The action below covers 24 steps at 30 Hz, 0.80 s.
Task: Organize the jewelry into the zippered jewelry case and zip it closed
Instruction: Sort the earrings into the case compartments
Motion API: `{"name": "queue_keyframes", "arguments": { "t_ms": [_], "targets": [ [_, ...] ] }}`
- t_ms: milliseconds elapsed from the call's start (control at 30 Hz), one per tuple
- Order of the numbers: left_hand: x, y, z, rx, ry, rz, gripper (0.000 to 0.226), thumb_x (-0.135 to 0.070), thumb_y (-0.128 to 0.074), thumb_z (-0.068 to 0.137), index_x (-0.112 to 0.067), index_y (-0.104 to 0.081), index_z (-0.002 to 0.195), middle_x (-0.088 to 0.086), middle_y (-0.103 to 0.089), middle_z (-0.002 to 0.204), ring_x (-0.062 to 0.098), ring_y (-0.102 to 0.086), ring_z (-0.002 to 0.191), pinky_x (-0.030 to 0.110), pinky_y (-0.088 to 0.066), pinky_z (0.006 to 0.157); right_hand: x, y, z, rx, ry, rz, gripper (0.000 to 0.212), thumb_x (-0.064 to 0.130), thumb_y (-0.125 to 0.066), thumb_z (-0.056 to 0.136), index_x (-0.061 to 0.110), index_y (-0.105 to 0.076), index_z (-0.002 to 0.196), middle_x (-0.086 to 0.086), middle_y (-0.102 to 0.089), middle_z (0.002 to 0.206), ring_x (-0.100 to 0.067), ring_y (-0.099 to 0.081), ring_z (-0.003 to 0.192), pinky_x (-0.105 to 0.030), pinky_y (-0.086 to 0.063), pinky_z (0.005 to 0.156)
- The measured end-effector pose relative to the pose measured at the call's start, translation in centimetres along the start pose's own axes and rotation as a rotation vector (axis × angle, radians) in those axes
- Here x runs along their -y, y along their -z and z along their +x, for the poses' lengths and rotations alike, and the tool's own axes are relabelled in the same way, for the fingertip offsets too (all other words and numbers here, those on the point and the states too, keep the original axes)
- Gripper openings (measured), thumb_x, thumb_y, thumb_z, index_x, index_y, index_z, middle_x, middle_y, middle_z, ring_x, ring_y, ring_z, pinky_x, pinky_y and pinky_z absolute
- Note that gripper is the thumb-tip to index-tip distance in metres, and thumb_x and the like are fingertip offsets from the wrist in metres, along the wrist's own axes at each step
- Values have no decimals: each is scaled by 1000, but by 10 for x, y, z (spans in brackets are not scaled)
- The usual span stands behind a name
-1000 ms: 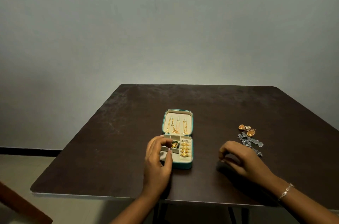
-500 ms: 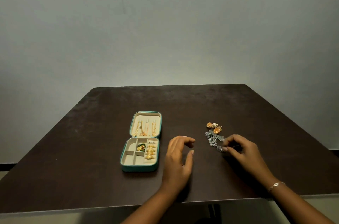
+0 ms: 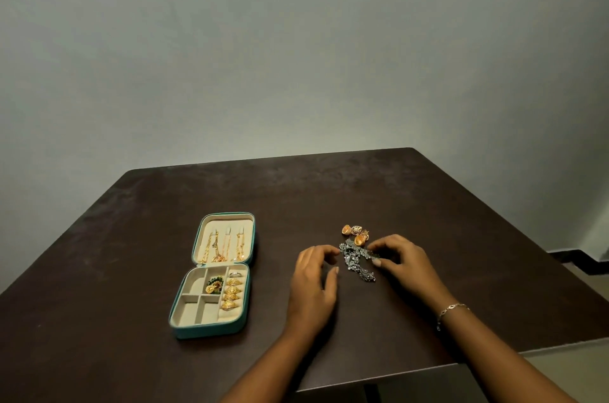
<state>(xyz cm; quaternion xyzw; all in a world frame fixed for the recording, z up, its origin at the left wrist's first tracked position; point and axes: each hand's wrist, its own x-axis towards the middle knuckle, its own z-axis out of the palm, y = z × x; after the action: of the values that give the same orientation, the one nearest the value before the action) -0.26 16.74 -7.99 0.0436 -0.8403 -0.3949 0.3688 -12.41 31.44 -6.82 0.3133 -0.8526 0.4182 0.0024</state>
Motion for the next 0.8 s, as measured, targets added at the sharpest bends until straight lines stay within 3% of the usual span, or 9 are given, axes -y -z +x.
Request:
{"name": "queue_keyframes", "arguments": {
  "t_ms": [100, 267, 367, 567, 733, 800],
  "targets": [
    [1, -3, 3, -22, 22, -9, 21, -14, -51, 77, -25, -56, 94, -14, -55, 88, 0, -48, 84, 7, -38, 75, 4, -5, 6, -52, -19, -47, 17, 14, -72, 76, 19, -70, 92, 1, -64, 93, -15, -58, 92, -28, -44, 80],
    [2, -3, 5, -20, 48, -13, 25, -12, -52, 76, -30, -53, 93, -16, -54, 89, -1, -49, 82, 5, -37, 74, 11, -17, 18, -115, -116, -180, 7, 28, -69, 79, 25, -69, 85, 1, -59, 91, -17, -53, 94, -26, -38, 72],
    [2, -2, 4, -26, 64, -24, 24, -13, -52, 76, -31, -53, 92, -21, -52, 88, 3, -52, 80, 13, -42, 73, 11, -19, 19, -100, -134, -202, 3, 24, -66, 81, 21, -68, 82, -1, -60, 92, -19, -53, 95, -31, -43, 76],
    [4, 1, 4, -40, 90, -85, 28, -15, -54, 77, -40, -51, 89, -12, -58, 89, 4, -57, 79, 13, -44, 73, 23, -5, 11, -124, -197, 267, 15, 9, -67, 81, 17, -66, 68, 3, -65, 72, -15, -60, 74, -32, -47, 73],
    [0, 3, 3, -20, 113, -190, 18, -24, -59, 78, -36, -58, 91, -8, -63, 93, 7, -61, 80, 13, -46, 71, 54, -7, -5, -1, -296, 732, 16, -2, -61, 82, 5, -64, 68, -4, -61, 60, -12, -56, 55, -22, -45, 53],
    [-2, 4, 3, -15, 93, -224, 16, -32, -58, 77, -31, -60, 94, -8, -64, 93, 6, -61, 83, 12, -46, 72, 64, -10, -8, 58, -315, 773, 18, -4, -60, 81, 6, -64, 67, -6, -62, 63, -11, -57, 56, -22, -46, 57]
  ]
}}
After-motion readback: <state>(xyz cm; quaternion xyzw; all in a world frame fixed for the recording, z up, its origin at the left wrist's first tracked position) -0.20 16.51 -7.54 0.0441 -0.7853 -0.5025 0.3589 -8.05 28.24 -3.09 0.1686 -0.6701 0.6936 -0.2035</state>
